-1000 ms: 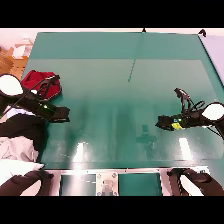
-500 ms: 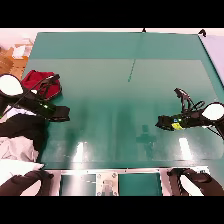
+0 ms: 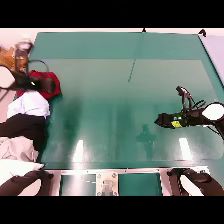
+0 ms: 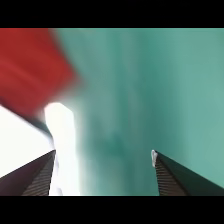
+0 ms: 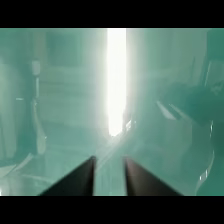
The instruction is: Fold the shirts.
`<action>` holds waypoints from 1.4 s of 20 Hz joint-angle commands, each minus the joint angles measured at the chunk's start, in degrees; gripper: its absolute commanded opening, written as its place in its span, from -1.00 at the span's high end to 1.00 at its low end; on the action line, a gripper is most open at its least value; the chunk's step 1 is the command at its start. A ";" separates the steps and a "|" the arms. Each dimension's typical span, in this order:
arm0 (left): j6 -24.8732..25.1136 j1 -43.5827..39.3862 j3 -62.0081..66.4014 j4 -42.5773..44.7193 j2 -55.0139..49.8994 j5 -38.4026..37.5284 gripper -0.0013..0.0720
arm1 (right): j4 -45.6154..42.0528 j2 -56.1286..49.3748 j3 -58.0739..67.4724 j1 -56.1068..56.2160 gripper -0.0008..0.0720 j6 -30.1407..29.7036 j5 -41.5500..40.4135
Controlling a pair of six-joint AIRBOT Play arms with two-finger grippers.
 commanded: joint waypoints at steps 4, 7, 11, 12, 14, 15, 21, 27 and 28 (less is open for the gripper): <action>2.45 14.51 11.15 6.69 -21.70 10.36 -1.00 | -0.02 -0.04 -0.02 0.00 -0.15 0.00 -4.42; 3.41 15.58 16.33 5.73 -32.83 14.93 -1.00 | -0.02 -0.04 -0.02 0.00 -0.18 0.02 -4.83; 4.63 15.56 20.00 4.15 -41.57 15.10 -1.00 | -0.02 -0.04 -0.02 0.00 -0.18 0.02 -4.83; 4.63 15.56 20.00 4.17 -42.25 14.12 -0.84 | -0.02 -0.04 -0.02 0.00 -0.18 0.02 -4.83; 4.90 15.58 20.37 4.33 -42.40 12.39 0.83 | 0.00 -0.04 -0.02 0.00 -0.17 0.02 -4.83; 5.22 15.56 21.53 4.00 -42.40 10.82 0.86 | 0.02 -0.04 -0.02 0.00 -0.12 0.02 -4.79; 7.76 14.67 46.05 -15.02 -42.29 -6.80 0.86 | 0.00 -0.04 0.13 -0.09 0.42 0.02 -4.74; 8.17 6.78 53.62 -16.48 -38.62 -21.97 0.86 | 0.00 -0.02 0.90 -0.11 0.42 0.00 -2.54; 8.24 6.08 51.54 -16.31 -38.60 -22.29 0.86 | 0.00 -0.02 0.94 -0.11 0.45 0.00 -2.23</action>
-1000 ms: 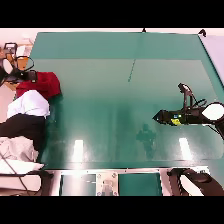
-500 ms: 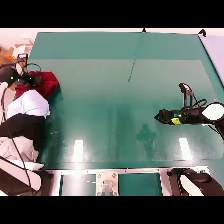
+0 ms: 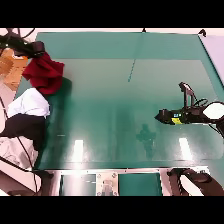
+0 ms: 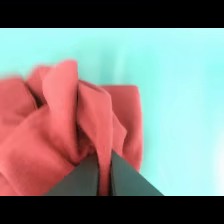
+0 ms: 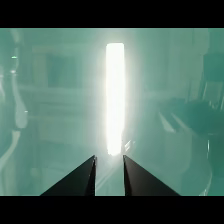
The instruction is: Fold the shirts.
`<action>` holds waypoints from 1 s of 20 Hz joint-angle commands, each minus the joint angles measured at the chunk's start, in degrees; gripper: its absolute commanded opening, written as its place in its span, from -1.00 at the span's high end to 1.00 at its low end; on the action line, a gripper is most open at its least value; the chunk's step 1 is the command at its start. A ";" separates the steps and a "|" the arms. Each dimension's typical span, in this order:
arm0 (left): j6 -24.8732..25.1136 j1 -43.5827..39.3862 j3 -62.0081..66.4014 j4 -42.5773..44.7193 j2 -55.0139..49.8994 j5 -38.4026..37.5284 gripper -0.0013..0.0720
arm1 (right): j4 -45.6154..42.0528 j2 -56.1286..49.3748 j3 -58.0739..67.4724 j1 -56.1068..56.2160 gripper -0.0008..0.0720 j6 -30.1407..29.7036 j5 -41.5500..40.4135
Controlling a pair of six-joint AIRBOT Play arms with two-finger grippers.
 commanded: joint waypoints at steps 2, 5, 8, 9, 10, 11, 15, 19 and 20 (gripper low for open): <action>0.94 -2.89 -5.05 -1.27 1.03 -3.87 0.86 | 0.02 0.00 0.22 -0.02 0.47 0.00 1.95; 2.82 -2.82 -9.46 -0.90 1.03 3.58 0.87 | -0.02 0.00 0.22 -0.04 0.47 0.00 2.16; 5.79 -2.84 -9.57 -1.55 1.05 4.07 0.85 | 0.02 0.00 0.22 -0.04 0.47 0.02 1.70; 5.79 -2.84 -9.49 -1.62 1.05 2.82 0.85 | 0.04 0.00 0.22 -0.04 0.47 0.02 1.70; 6.40 -2.84 -9.29 -1.66 1.05 1.29 0.47 | 0.04 0.00 0.22 -0.04 0.47 0.04 1.73; 7.02 -2.84 -9.29 -2.29 1.05 0.96 -0.46 | 0.02 0.00 0.22 -0.04 0.47 0.02 1.73; 6.78 -2.84 -9.64 -1.88 1.01 4.96 -0.87 | 0.04 0.00 0.22 -0.04 0.47 0.04 1.73; 6.69 -2.84 -9.99 -0.04 0.92 4.07 -0.87 | 0.04 0.00 0.22 -0.02 0.47 0.04 1.73; 6.64 -2.97 -11.21 0.11 0.87 4.61 -0.87 | 0.24 0.00 0.22 -0.02 0.47 0.02 1.70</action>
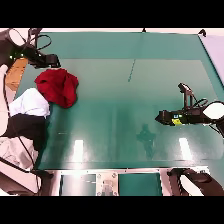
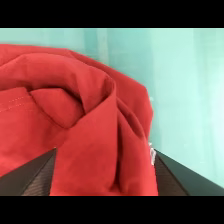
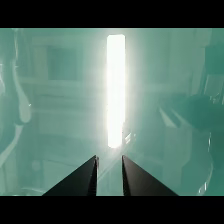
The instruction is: Fold the shirts.
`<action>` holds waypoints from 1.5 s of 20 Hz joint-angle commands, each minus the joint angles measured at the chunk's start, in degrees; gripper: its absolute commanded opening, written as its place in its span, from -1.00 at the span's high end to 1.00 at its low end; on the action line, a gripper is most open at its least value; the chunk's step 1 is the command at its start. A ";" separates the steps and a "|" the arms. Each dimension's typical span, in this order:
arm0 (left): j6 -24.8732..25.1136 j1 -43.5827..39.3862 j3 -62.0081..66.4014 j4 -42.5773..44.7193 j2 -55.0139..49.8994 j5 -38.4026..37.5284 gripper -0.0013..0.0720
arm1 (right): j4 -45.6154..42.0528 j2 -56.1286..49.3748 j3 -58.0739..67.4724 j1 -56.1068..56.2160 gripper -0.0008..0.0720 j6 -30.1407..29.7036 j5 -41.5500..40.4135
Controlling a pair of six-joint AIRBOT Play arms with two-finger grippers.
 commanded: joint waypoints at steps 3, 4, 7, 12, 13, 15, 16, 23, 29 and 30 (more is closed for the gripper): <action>-2.12 -1.95 -5.90 7.34 -4.31 -0.85 -0.87 | 1.11 0.00 0.07 0.09 0.47 0.02 -0.42; -3.58 -2.19 -6.99 9.75 -6.01 -1.99 -0.87 | 1.07 0.00 0.07 0.07 0.47 0.02 -0.42; -4.98 -2.56 -7.65 8.17 -9.18 -1.79 -0.76 | 1.05 0.00 0.07 0.09 0.47 0.02 -0.48; -3.89 -6.36 1.81 3.02 -9.11 -7.58 0.89 | 1.05 0.00 0.09 0.02 0.65 0.02 -0.63; -3.91 -7.91 5.25 3.02 -9.07 -10.45 0.90 | 1.05 -0.02 0.17 0.02 0.65 0.02 -0.63; -5.75 -12.33 10.10 0.70 -7.10 -12.98 0.90 | 1.07 0.00 1.01 -0.46 0.65 0.02 -0.59; -5.92 -15.04 10.21 -1.84 -5.16 -12.57 0.90 | 1.09 0.00 1.88 -1.27 0.65 0.04 -0.44; -8.90 -42.58 5.79 -8.13 -0.39 -7.74 0.89 | 1.05 -0.02 8.52 -7.17 0.65 0.00 3.26; -14.08 -50.49 -3.17 -8.04 -0.68 2.01 -0.97 | 1.07 0.00 8.66 -7.41 0.37 0.00 4.79; -15.43 -49.37 -2.47 -8.09 -0.22 -0.79 -1.00 | 1.05 0.00 8.66 -7.69 0.25 0.00 5.46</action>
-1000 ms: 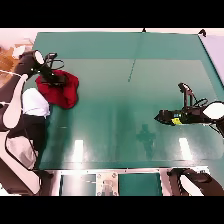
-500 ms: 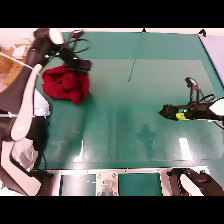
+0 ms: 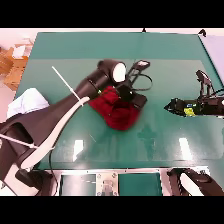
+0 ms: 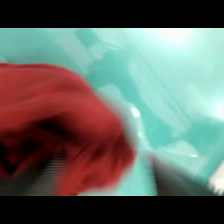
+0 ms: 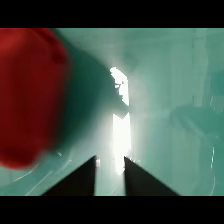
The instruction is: Fold the shirts.
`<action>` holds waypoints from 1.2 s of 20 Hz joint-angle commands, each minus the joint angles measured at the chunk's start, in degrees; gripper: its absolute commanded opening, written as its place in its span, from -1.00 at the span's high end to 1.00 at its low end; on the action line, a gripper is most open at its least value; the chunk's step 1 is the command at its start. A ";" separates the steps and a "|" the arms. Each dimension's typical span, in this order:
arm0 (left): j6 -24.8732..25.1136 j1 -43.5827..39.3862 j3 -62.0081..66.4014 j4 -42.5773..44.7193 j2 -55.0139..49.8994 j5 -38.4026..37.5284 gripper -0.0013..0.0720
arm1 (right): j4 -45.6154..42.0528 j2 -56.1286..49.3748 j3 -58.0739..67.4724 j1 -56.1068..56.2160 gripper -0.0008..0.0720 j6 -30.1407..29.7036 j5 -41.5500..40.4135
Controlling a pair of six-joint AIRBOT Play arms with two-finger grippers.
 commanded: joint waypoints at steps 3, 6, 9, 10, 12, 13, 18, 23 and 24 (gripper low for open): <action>-3.15 5.20 1.57 3.91 2.97 -12.96 -1.00 | 0.00 -0.02 0.22 -2.49 0.16 -0.04 2.03; -3.17 13.42 1.18 15.15 6.54 -24.06 -1.00 | 0.00 -0.81 0.22 -5.22 -0.14 -0.02 2.14; -3.13 21.44 -5.42 19.15 10.27 -25.77 -1.00 | 1.03 -5.20 0.09 -5.55 -0.14 -0.11 3.17; -3.15 23.78 -9.73 18.40 11.80 -24.28 -1.00 | 3.19 -7.56 -0.20 -5.55 -0.14 -2.05 3.19; -3.10 27.98 -20.92 13.62 13.94 -19.23 -1.00 | 8.68 -12.70 -0.98 -5.51 -0.13 -6.14 3.21; -2.86 29.42 -26.73 9.46 14.47 -15.26 -1.00 | 10.95 -15.26 -1.49 -5.11 -0.13 -8.04 3.15; 6.49 30.53 -48.13 -18.14 14.38 16.02 -1.00 | 18.05 -26.77 -2.01 1.62 -0.12 -16.26 1.05; 18.82 30.53 -50.82 -35.65 12.94 29.62 -1.00 | 22.60 -31.39 -1.66 6.58 0.10 -18.45 -3.61; 19.04 30.53 -50.82 -35.89 12.04 29.75 -1.00 | 22.60 -31.45 -1.44 6.51 0.47 -18.45 -3.74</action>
